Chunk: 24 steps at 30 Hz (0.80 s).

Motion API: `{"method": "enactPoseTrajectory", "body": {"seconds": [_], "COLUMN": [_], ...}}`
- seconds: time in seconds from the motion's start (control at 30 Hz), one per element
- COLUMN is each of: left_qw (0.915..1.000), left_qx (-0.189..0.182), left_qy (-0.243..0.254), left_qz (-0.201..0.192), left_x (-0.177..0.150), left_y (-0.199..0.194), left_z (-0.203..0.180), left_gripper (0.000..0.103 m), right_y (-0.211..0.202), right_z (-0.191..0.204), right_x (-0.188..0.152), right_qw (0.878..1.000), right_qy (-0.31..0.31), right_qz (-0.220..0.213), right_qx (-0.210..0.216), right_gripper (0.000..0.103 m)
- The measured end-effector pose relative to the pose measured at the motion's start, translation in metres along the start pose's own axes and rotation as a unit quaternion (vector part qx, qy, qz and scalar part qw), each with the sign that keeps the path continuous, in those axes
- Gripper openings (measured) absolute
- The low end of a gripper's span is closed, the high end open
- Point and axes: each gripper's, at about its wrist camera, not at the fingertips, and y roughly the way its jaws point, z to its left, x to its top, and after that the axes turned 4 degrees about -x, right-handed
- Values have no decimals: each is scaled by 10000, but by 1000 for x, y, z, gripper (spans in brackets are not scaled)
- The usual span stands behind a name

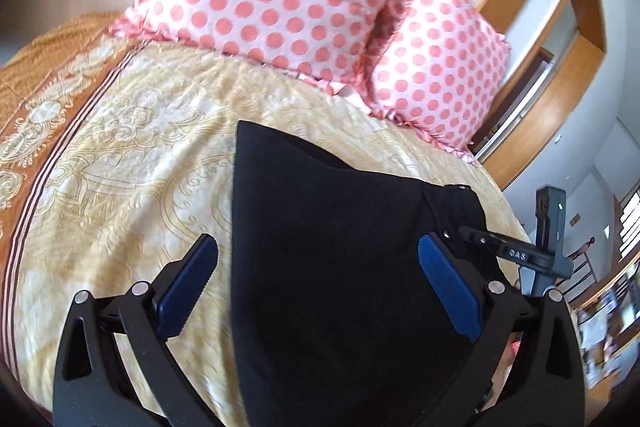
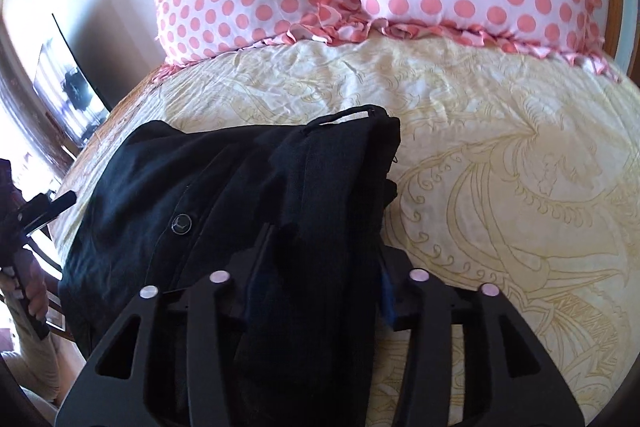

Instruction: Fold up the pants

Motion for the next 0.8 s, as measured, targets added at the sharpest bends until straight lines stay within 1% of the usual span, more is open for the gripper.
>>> {"method": "enactPoseTrajectory", "body": {"seconds": [0.07,0.17,0.23,0.33,0.4,0.47,0.57,0.6,0.63,0.67,0.7,0.77,0.8], "left_qw": [9996,9977,9954,9925,9923,9916,9918,9918,9919,9919,9923,9930,9935], "left_qx": [115,34,-21,80,117,163,156,183,216,249,294,334,358], "left_qy": [-13,2,-38,-62,-24,15,9,15,31,42,47,74,112], "left_qz": [273,670,957,1220,1232,1282,1271,1262,1254,1247,1200,1132,1078], "left_x": [14,24,28,27,25,25,28,28,28,28,27,27,27], "left_y": [14,34,49,64,67,68,70,71,71,71,71,70,68], "left_z": [8,12,14,17,16,14,15,15,15,14,14,14,13], "left_gripper": [91,80,79,76,76,76,76,75,69,63,58,43,38], "right_y": [2,3,4,4,4,5,5,5,4,3,3,0,-3], "right_z": [-4,-7,-9,-8,-8,-8,-8,-7,-5,-3,-2,0,0], "right_x": [0,0,1,1,1,1,2,1,1,0,0,0,1], "right_qw": [9998,9996,9994,9995,9996,9996,9996,9997,9998,9998,9997,9996,9995], "right_qy": [116,173,206,181,148,165,145,93,17,-49,-87,-143,-148], "right_qz": [35,56,64,64,60,57,26,5,-23,-44,-67,-137,-176], "right_qx": [129,228,255,243,240,243,243,209,190,212,219,219,234], "right_gripper": [50,50,50,51,51,55,58,57,53,46,42,29,27]}}
